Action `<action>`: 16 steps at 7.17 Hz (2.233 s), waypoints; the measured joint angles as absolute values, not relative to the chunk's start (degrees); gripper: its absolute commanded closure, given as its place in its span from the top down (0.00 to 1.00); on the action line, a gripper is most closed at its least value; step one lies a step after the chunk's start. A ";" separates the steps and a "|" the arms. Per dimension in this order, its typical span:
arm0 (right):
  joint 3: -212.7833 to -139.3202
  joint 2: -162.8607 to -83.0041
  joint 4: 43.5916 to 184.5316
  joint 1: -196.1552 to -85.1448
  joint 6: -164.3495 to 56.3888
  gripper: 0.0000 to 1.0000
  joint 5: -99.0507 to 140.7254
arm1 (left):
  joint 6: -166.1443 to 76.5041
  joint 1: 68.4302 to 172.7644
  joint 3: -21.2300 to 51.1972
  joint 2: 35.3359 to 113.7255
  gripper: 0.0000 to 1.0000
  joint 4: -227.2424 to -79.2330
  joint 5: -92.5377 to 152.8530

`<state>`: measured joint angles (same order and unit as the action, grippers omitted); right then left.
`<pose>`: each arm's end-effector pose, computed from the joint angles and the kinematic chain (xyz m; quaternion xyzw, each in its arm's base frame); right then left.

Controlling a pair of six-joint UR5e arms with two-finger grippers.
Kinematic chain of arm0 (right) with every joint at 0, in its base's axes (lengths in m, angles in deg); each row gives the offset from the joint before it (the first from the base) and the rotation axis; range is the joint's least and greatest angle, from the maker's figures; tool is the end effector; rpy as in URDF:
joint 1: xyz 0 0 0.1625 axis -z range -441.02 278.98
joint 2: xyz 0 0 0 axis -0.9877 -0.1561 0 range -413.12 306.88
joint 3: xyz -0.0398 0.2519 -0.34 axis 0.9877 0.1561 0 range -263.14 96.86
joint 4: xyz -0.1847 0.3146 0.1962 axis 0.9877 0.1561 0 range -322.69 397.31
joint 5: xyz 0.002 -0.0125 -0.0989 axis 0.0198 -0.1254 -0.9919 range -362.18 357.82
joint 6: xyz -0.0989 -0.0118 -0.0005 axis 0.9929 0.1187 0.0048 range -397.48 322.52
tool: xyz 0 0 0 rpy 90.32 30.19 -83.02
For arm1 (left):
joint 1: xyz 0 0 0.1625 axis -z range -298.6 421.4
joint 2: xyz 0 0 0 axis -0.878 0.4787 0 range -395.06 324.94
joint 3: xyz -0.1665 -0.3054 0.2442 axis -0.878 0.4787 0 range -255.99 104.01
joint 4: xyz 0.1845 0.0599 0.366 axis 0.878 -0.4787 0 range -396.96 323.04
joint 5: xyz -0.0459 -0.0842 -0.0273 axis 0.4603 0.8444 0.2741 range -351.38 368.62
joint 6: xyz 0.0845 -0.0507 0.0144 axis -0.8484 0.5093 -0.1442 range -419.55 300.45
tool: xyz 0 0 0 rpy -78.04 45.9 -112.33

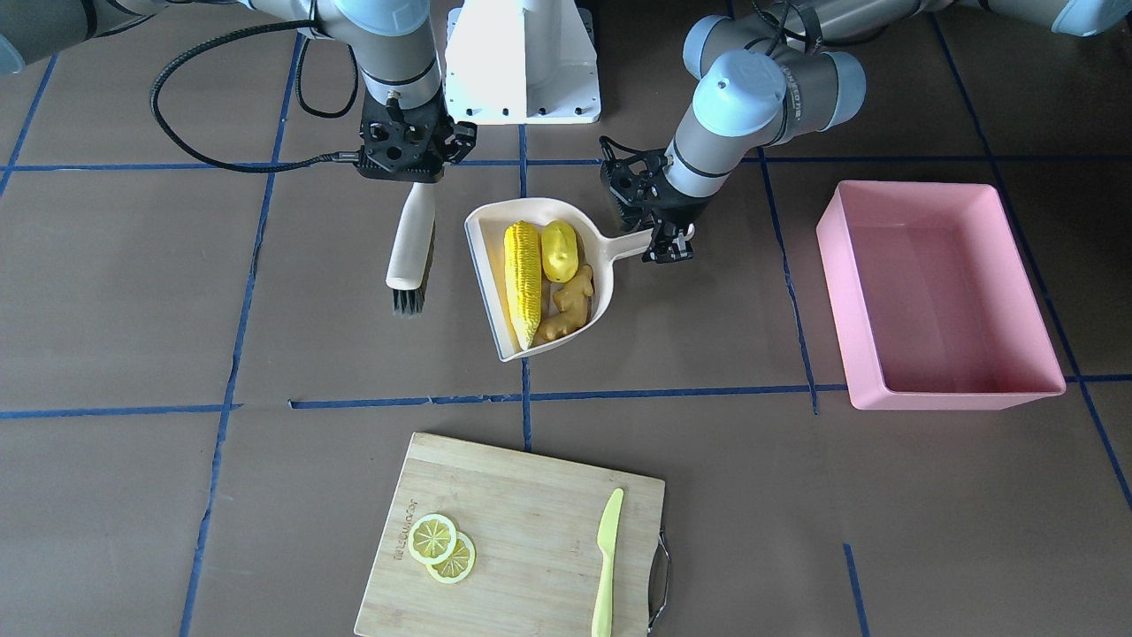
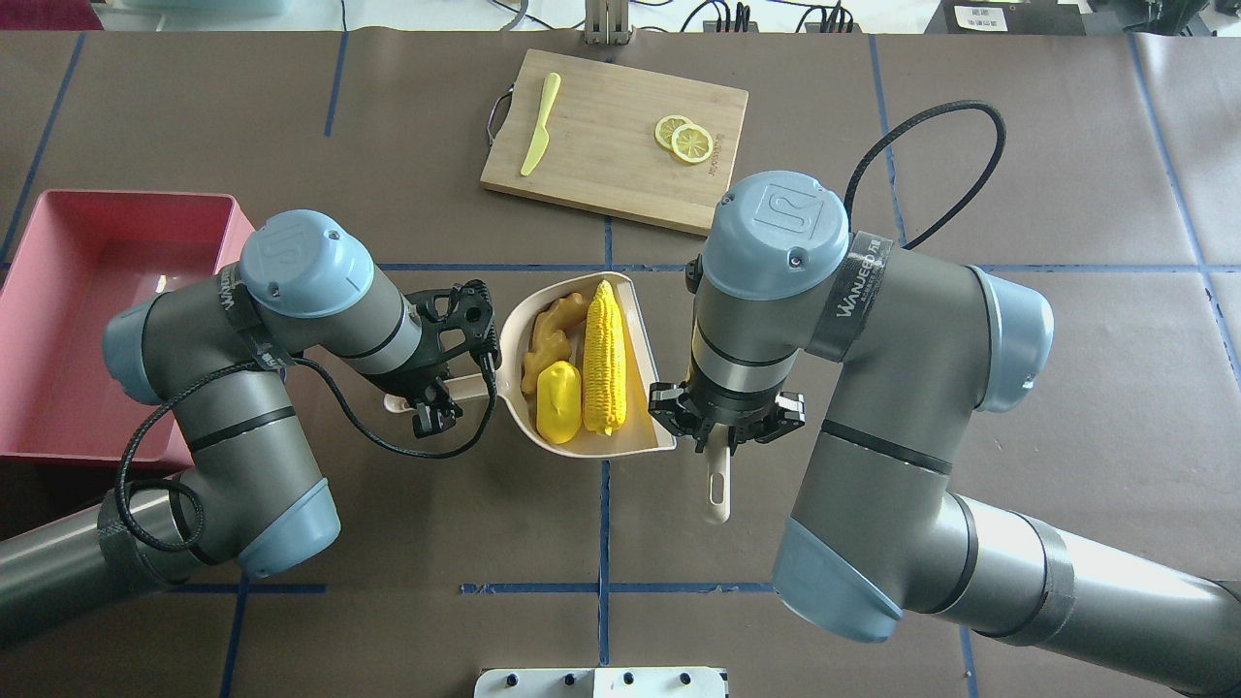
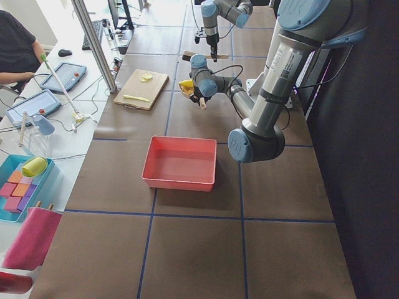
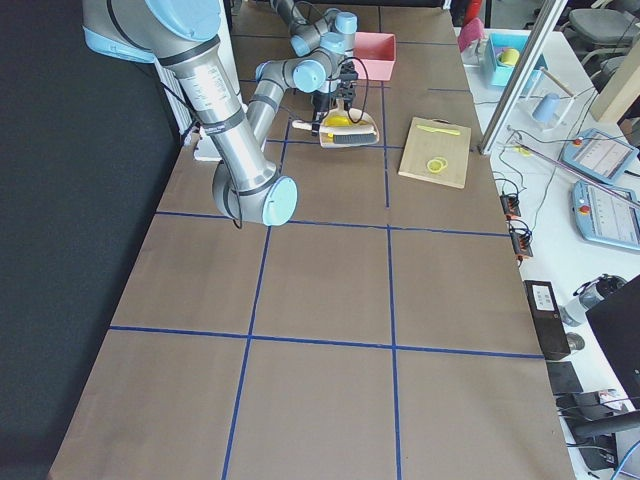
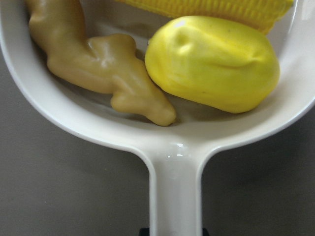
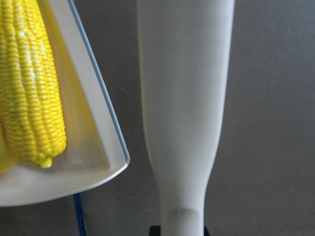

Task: Sweep and dump trash into bin
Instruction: 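Lift the loaded dustpan with the left gripper while the right gripper withdraws the brush, then carry the dustpan with the left gripper over the pink bin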

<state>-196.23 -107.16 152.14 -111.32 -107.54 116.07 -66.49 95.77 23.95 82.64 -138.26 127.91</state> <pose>-0.4600 -0.3686 0.1866 -0.0901 -0.3573 0.0122 0.9295 0.4798 -0.4307 0.2811 0.2703 0.3749 0.5467 0.6982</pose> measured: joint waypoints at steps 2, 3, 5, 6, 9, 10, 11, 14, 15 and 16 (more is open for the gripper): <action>-201.46 -112.54 152.99 -112.47 -104.77 0.00 115.81 | -66.43 98.32 23.98 82.62 0.00 -138.75 131.26; -204.33 -115.93 153.05 -113.01 -103.26 0.00 115.80 | -66.40 99.74 24.26 82.45 0.00 -138.97 133.00; -207.85 -121.01 153.07 -114.25 -100.23 0.00 115.84 | -66.26 102.57 25.51 81.53 0.00 -139.18 134.77; -208.80 -122.90 153.07 -115.19 -98.55 0.00 115.87 | -66.22 104.30 27.20 80.19 0.00 -139.24 136.06; -210.67 -128.57 152.94 -118.31 -91.54 0.00 116.11 | -66.22 112.49 32.35 76.20 0.00 -138.95 145.33; -211.11 -131.05 152.71 -119.59 -88.78 0.00 116.24 | -66.56 115.72 34.04 74.02 0.00 -138.94 147.67; -211.34 -133.55 152.51 -120.74 -86.18 0.00 116.30 | -67.69 118.89 35.56 71.66 0.00 -138.93 149.51; -211.70 -138.02 152.29 -123.09 -81.39 0.00 116.45 | -76.55 126.61 37.14 63.99 0.00 -138.84 152.81; -211.74 -138.48 152.28 -123.62 -80.75 0.00 116.48 | -80.63 129.69 37.11 61.26 0.00 -138.85 154.47; -211.74 -139.07 152.28 -124.36 -79.84 0.00 116.59 | -85.90 133.23 36.81 58.47 0.00 -138.72 155.66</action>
